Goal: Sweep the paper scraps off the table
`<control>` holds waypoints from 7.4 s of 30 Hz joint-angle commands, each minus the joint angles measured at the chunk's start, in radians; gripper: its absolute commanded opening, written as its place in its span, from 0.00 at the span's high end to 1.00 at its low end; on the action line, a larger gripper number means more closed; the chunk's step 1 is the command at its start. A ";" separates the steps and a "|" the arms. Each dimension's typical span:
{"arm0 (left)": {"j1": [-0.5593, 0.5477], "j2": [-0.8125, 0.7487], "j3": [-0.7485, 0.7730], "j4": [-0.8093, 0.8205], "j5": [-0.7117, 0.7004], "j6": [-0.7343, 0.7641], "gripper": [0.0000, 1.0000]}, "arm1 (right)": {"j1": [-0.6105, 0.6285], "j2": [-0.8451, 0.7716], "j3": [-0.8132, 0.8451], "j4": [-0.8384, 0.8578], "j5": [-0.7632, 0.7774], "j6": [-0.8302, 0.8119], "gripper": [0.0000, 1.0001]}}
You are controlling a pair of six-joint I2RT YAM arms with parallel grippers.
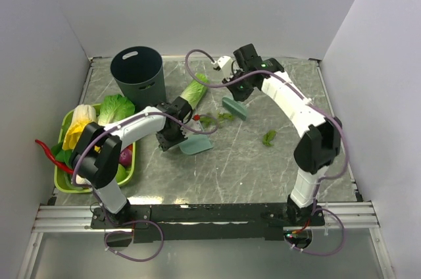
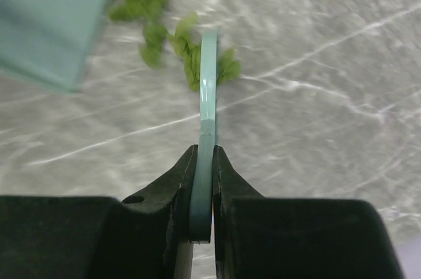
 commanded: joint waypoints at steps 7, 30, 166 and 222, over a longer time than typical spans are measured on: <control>-0.003 0.037 0.023 0.012 -0.059 -0.026 0.99 | -0.057 -0.087 0.049 -0.025 0.085 0.129 1.00; -0.002 -0.136 -0.117 -0.085 -0.042 -0.018 0.99 | 0.144 -0.082 -0.307 0.540 -0.041 -0.558 1.00; -0.160 0.014 0.077 0.024 0.062 0.028 0.99 | -0.028 -0.212 -0.253 0.037 -0.322 0.661 1.00; 0.109 -0.194 0.037 0.467 0.317 -0.113 0.99 | -0.146 -0.236 -0.198 0.114 0.097 0.523 1.00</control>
